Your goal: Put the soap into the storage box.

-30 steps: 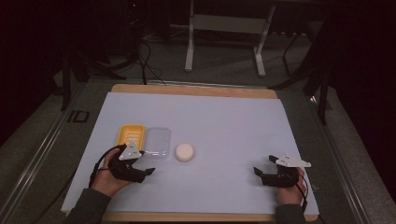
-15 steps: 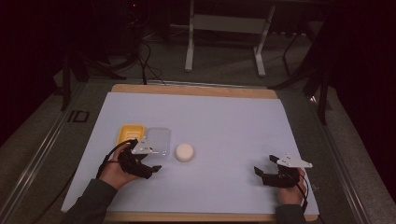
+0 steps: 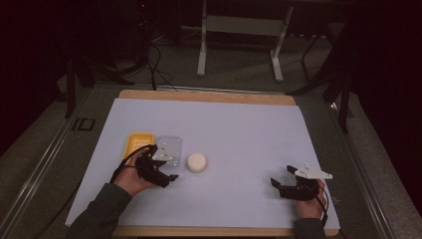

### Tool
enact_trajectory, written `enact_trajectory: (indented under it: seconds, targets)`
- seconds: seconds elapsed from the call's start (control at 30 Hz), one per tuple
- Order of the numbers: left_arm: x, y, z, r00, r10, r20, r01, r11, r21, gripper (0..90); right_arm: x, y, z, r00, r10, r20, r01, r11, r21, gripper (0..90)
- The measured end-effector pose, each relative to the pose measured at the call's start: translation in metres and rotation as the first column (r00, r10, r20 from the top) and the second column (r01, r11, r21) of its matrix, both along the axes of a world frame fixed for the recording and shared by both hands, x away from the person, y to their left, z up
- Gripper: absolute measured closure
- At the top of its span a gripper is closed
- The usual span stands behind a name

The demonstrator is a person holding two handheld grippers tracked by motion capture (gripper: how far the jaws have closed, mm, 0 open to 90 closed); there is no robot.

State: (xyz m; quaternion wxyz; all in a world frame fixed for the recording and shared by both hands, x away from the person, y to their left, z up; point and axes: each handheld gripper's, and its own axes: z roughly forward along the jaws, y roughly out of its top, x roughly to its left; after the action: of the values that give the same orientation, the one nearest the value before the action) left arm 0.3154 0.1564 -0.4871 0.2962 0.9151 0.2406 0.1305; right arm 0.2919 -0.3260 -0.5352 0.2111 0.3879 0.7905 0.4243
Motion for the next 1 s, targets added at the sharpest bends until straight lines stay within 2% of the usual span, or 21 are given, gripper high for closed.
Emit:
enact_trajectory:
  seconds: [1.0]
  targets:
    - [0.021,-0.021,0.000,0.9980,-0.049,-0.039,0.052,0.9953,0.082,21.6,0.000,0.000,0.000,1.0000,-0.001,0.000,0.001,1.000,0.006,15.2]
